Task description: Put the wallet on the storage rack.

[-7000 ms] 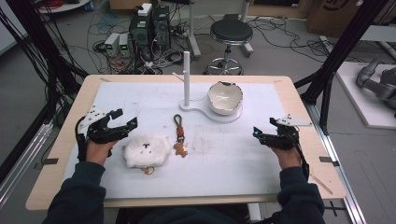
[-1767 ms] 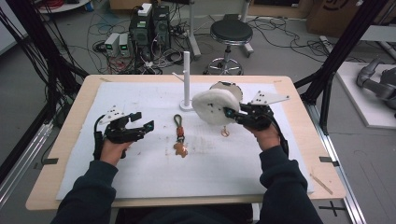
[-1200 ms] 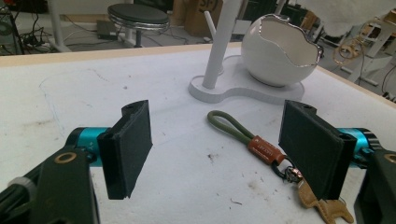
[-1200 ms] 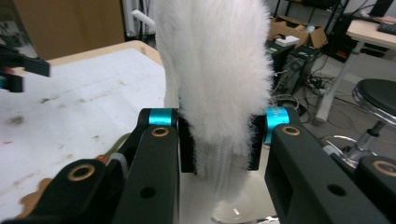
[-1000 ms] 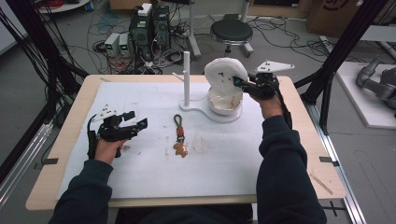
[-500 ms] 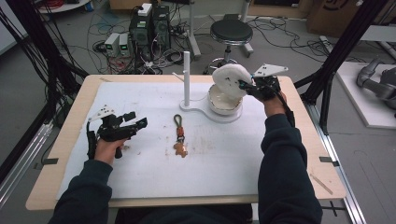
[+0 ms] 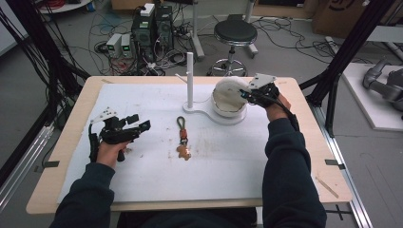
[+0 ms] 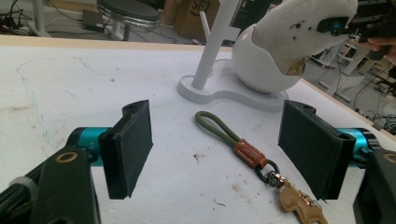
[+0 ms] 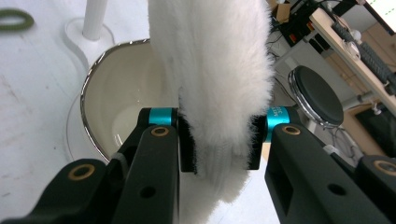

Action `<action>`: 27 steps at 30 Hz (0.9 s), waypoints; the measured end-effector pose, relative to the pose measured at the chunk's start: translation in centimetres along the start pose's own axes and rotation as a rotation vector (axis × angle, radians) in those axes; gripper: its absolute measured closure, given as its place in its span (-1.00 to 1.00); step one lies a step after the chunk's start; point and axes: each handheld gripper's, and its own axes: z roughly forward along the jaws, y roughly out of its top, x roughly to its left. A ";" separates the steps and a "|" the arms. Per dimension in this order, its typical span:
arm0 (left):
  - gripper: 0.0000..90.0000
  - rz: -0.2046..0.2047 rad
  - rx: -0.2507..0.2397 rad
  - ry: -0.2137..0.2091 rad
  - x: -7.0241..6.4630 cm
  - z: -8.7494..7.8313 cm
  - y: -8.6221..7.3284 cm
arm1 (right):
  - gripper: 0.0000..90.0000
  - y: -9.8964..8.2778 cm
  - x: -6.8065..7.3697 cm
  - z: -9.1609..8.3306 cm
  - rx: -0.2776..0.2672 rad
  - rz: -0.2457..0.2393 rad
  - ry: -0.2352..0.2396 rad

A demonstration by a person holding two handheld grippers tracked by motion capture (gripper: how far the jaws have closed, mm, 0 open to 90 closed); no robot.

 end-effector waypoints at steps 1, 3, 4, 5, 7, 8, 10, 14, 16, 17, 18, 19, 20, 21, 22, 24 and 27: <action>-0.43 0.001 0.001 0.001 0.0 0.0 0.0 | 0.65 0.1 0.1 0.2 0.007 -0.011 -0.003; -0.43 -0.001 0.001 0.001 0.0 0.0 0.0 | 0.65 0.2 0.4 0.6 0.021 -0.022 -0.004; -0.43 -0.001 0.001 0.001 0.0 0.0 0.0 | 0.65 0.3 0.5 0.9 0.023 -0.032 -0.006; -0.43 -0.001 0.001 0.001 0.0 0.0 0.0 | 0.65 0.4 0.7 1.2 0.031 -0.041 -0.005; -0.43 -0.002 0.000 0.001 0.0 0.0 0.0 | 0.65 0.5 1.0 1.6 0.046 -0.043 0.005; -0.43 -0.005 -0.001 0.002 0.0 0.0 -0.1 | 0.65 0.5 1.1 1.9 0.053 -0.051 0.009; -0.43 -0.003 0.005 -0.001 0.0 0.0 -0.1 | 0.61 0.5 1.4 2.4 0.070 -0.054 0.015; -0.43 0.001 0.006 -0.005 0.0 0.0 -0.1 | 0.29 0.4 1.3 2.3 0.022 0.080 0.027; -0.43 -0.002 0.005 -0.002 0.0 0.0 -0.1 | 0.29 0.2 0.9 1.7 -0.044 0.136 0.051; -0.43 -0.001 0.005 -0.003 0.0 0.0 -0.1 | 0.30 0.2 0.7 1.4 -0.074 0.168 0.067; -0.43 0.001 0.006 -0.004 0.0 0.0 -0.1 | 0.33 0.1 0.6 1.1 -0.100 0.190 0.081; -0.43 -0.001 0.005 -0.005 0.0 0.0 -0.1 | 0.37 0.1 0.5 0.9 -0.125 0.210 0.093; -0.43 0.002 0.007 -0.004 0.0 0.0 -0.1 | 0.45 0.1 0.4 0.7 -0.147 0.228 0.107; -0.43 0.001 0.007 -0.004 0.0 0.0 -0.1 | 0.49 0.0 0.3 0.6 -0.171 0.247 0.123; -0.43 0.002 0.008 -0.004 0.0 0.0 -0.1 | 0.56 0.0 0.3 0.6 -0.187 0.268 0.132; -0.43 0.003 0.007 -0.003 0.0 0.0 -0.1 | 0.62 0.1 0.3 0.7 -0.199 0.274 0.143; -0.43 0.002 0.010 -0.008 -0.1 0.1 -0.1 | 0.66 0.7 1.0 1.3 -0.185 0.206 0.141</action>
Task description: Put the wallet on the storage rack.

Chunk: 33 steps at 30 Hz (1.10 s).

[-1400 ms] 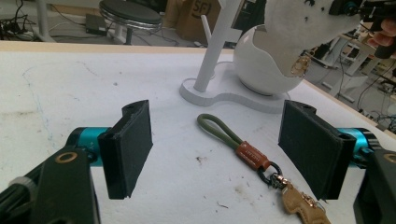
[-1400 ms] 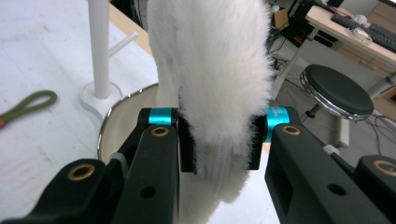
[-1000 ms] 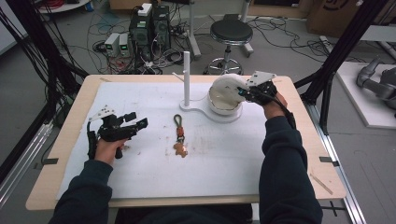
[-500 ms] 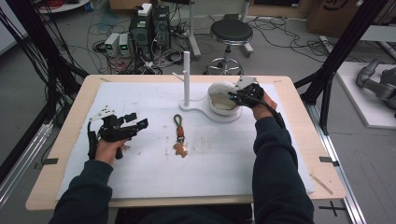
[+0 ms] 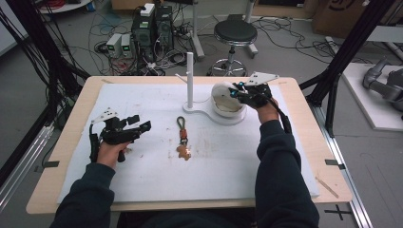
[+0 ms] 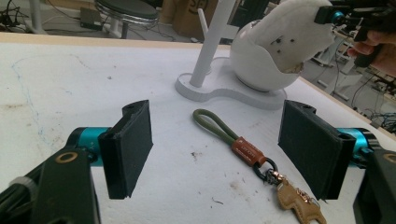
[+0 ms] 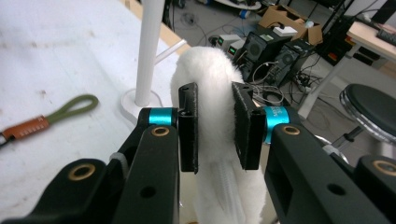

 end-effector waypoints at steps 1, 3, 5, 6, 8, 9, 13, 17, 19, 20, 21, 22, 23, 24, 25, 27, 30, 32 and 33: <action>-0.43 -0.001 0.001 0.000 0.0 0.0 0.0 | 0.66 0.1 0.3 0.3 0.019 -0.024 -0.005; -0.43 -0.002 0.000 -0.001 -0.1 0.0 0.0 | 0.67 0.2 0.7 0.9 0.059 -0.082 -0.009; -0.43 -0.002 0.000 -0.001 -0.1 0.1 0.0 | 0.68 0.2 1.1 1.5 0.084 -0.103 -0.016; -0.43 -0.003 -0.001 0.000 -0.1 0.1 0.0 | 0.68 0.1 1.1 1.7 0.098 -0.114 -0.021; -0.43 -0.002 0.002 -0.004 -0.1 0.1 0.0 | 0.68 0.0 1.1 2.1 0.119 -0.128 -0.033; -0.43 -0.001 0.002 -0.003 -0.1 0.1 0.0 | 0.68 -0.1 1.1 2.1 0.127 -0.127 -0.032; -0.43 0.002 0.006 -0.006 -0.1 0.1 0.0 | 0.33 -0.2 0.8 1.6 0.120 -0.067 0.003; -0.42 0.007 0.002 -0.003 0.0 0.0 0.0 | 0.00 -0.4 0.0 -0.3 0.043 0.069 0.022; -0.42 0.012 -0.001 0.001 -0.1 0.0 0.0 | -0.16 -0.6 -0.5 -1.6 0.046 0.146 -0.003; -0.42 0.013 -0.001 0.003 -0.1 0.0 0.0 | -0.16 -0.7 -0.6 -2.1 0.056 0.166 -0.012; -0.42 0.018 -0.001 0.001 -0.1 0.0 0.0 | -0.18 -0.8 -0.8 -2.7 0.077 0.186 -0.026; -0.42 0.021 0.000 0.002 -0.1 0.1 0.0 | -0.24 -1.0 -0.9 -3.2 0.093 0.204 -0.032; -0.42 0.023 -0.001 0.010 -0.1 0.1 0.0 | -0.28 -1.1 -0.9 -3.7 0.109 0.217 -0.035; -0.43 0.025 0.002 0.014 -0.1 0.1 0.0 | -0.30 -1.3 -0.9 -4.3 0.126 0.235 -0.035; -0.44 0.025 0.002 0.015 -0.1 0.1 0.0 | -0.30 -1.6 -0.9 -4.7 0.123 0.250 -0.038; -0.44 0.017 0.003 0.020 -0.1 0.1 0.0 | -0.30 -2.7 -0.2 -5.8 0.077 0.257 -0.083; -0.46 0.021 0.005 0.028 0.0 0.1 0.0 | -0.34 -4.7 0.7 -7.0 0.076 0.285 -0.101; -0.48 0.039 0.002 0.052 0.0 0.1 0.0 | -0.37 -6.2 1.6 -7.8 0.075 0.309 -0.105; -0.51 0.053 -0.009 0.056 -0.1 0.1 0.0 | -0.39 -6.8 2.0 -8.0 0.083 0.320 -0.104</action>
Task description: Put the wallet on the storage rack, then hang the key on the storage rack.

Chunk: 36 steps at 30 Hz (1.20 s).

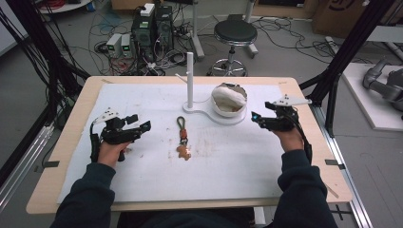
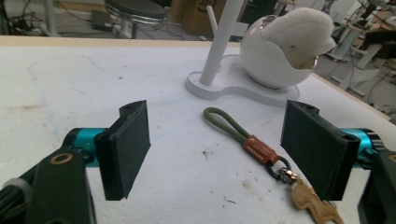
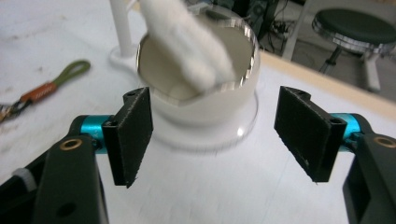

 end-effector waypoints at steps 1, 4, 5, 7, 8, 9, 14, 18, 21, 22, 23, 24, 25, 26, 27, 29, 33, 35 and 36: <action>-0.55 0.020 -0.009 0.009 -0.1 -0.1 0.1 | -0.40 -0.7 0.2 -0.2 0.009 0.010 -0.002; -0.56 0.073 -0.008 0.046 -0.2 -0.2 0.1 | -0.48 -2.6 0.7 -0.5 0.021 0.055 0.005; -0.56 0.083 -0.005 0.056 -0.2 -0.2 0.1 | -0.50 -3.2 0.8 -0.5 0.023 0.059 0.004; -0.56 0.090 -0.006 0.069 -0.2 -0.2 0.2 | -0.51 -3.6 0.9 -0.4 0.021 0.066 0.003; -0.56 0.091 0.001 0.072 -0.2 -0.2 0.2 | -0.51 -4.0 1.0 -0.2 0.034 0.062 -0.005; -0.56 0.091 0.001 0.072 -0.2 -0.2 0.2 | -0.51 -4.0 1.0 -0.2 0.034 0.062 -0.005; -0.56 0.082 0.011 0.074 -0.3 -0.1 0.2 | -0.52 -4.2 1.3 -0.1 0.023 0.070 -0.002; -0.56 0.084 0.027 0.060 -0.4 0.2 0.1 | -0.52 -4.6 1.1 -0.4 0.019 0.083 -0.014; -0.56 0.085 0.032 0.052 -0.6 0.3 0.2 | -0.52 -4.8 0.8 -0.7 0.008 0.102 -0.032; -0.56 0.080 0.034 0.051 -0.6 0.3 0.2 | -0.52 -4.9 0.7 -0.8 0.002 0.103 -0.033; -0.56 0.080 0.034 0.051 -0.6 0.3 0.2 | -0.52 -5.0 0.7 -0.9 0.002 0.109 -0.035; -0.56 0.075 0.034 0.058 -0.7 0.3 0.3 | -0.52 -5.0 0.7 -1.0 -0.002 0.110 -0.035; -0.56 0.075 0.034 0.058 -0.7 0.3 0.3 | -0.52 -5.1 0.7 -1.1 -0.002 0.112 -0.039; -0.56 0.070 0.025 0.058 -0.9 0.3 0.4 | -0.52 -5.2 0.6 -1.1 -0.003 0.116 -0.039; -0.56 0.070 0.025 0.058 -0.9 0.3 0.4 | -0.52 -5.2 0.6 -1.1 -0.003 0.117 -0.042; -0.56 0.054 0.008 0.045 -1.2 0.2 0.6 | -0.51 -5.3 0.6 -1.1 -0.004 0.116 -0.043; -0.56 0.073 0.035 0.020 -2.5 0.8 0.5 | -0.46 -5.3 0.7 -1.1 0.005 0.108 -0.040; -0.56 0.081 0.054 0.022 -3.2 1.2 0.2 | -0.45 -5.4 0.8 -1.0 0.004 0.102 -0.034; -0.56 0.087 0.071 0.022 -3.5 1.4 0.0 | -0.45 -5.4 0.9 -1.0 0.008 0.102 -0.035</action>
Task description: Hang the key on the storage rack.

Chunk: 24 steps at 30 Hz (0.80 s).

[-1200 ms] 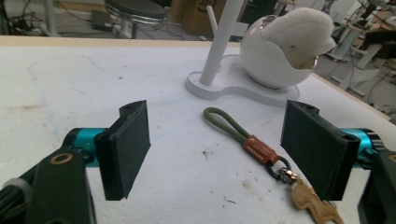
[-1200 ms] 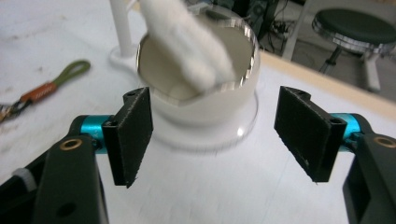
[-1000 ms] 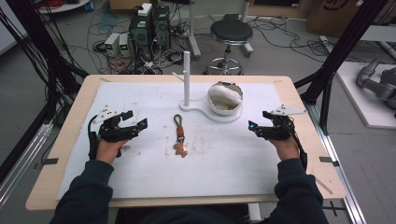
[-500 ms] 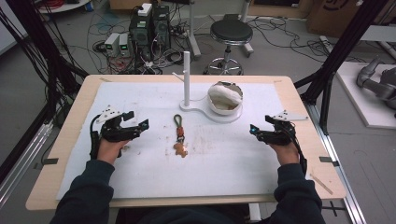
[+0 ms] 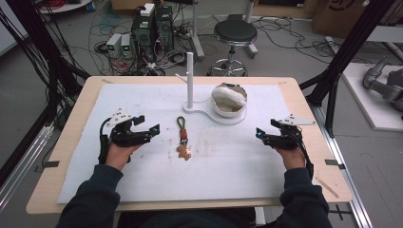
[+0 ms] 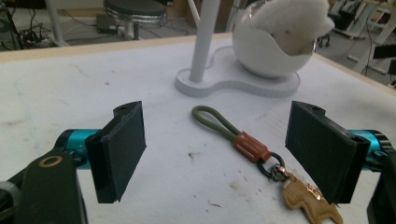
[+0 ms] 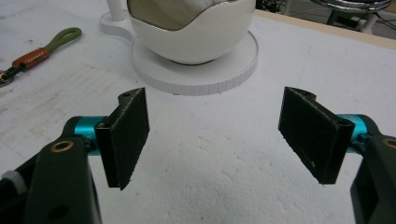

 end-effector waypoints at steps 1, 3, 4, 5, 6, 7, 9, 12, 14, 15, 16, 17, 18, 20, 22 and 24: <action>-0.55 0.004 0.009 -0.002 -0.4 0.3 -0.1 | -0.44 0.0 0.0 0.0 0.000 0.000 -0.001; -0.44 0.015 0.022 -0.008 -0.9 1.0 -0.2 | -0.44 0.0 0.0 -0.1 -0.008 -0.004 -0.001; -0.37 0.020 0.031 -0.008 -1.1 1.3 -0.2 | -0.45 0.0 -0.1 -0.1 -0.009 0.000 -0.001; -0.34 0.021 0.043 -0.007 -1.3 1.7 -0.3 | -0.44 0.0 -0.1 -0.1 -0.011 -0.004 -0.001; -0.31 0.020 0.055 -0.010 -1.5 2.2 -0.4 | -0.44 0.0 -0.1 -0.1 -0.010 -0.004 0.000; -0.28 0.018 0.070 -0.012 -1.8 2.7 -0.4 | -0.45 0.0 -0.1 -0.1 -0.012 -0.001 -0.001; -0.20 0.013 0.102 -0.009 -2.2 3.8 -0.6 | -0.45 0.0 -0.2 -0.1 -0.016 -0.003 -0.001; -0.11 -0.008 0.156 0.011 -2.7 5.4 -0.9 | -0.44 0.0 -0.1 0.0 -0.016 0.003 -0.001; -0.05 -0.048 0.177 0.029 -3.0 6.4 -1.1 | -0.44 0.0 -0.1 0.1 -0.013 0.000 -0.002; -0.04 -0.057 0.184 0.038 -3.1 6.8 -1.1 | -0.44 0.0 -0.1 0.2 -0.011 -0.004 -0.001; -0.04 -0.058 0.196 0.047 -3.2 7.3 -1.1 | -0.44 0.0 -0.1 0.2 -0.009 -0.007 0.001; -0.04 -0.058 0.196 0.047 -3.2 7.3 -1.1 | -0.44 0.0 0.0 0.3 -0.010 -0.009 0.000; -0.04 -0.068 0.218 0.050 -3.6 8.3 -1.1 | -0.44 0.0 0.0 0.3 -0.007 -0.009 0.000; -0.07 -0.065 0.251 0.056 -3.9 9.2 -1.0 | -0.44 0.1 0.1 0.4 -0.004 -0.016 0.000; -0.09 -0.056 0.275 0.063 -4.4 10.2 -1.0 | -0.44 0.1 0.1 0.4 -0.003 -0.019 0.000; -0.15 -0.032 0.304 0.092 -4.8 10.8 -1.1 | -0.44 0.0 0.1 0.4 0.001 -0.021 0.001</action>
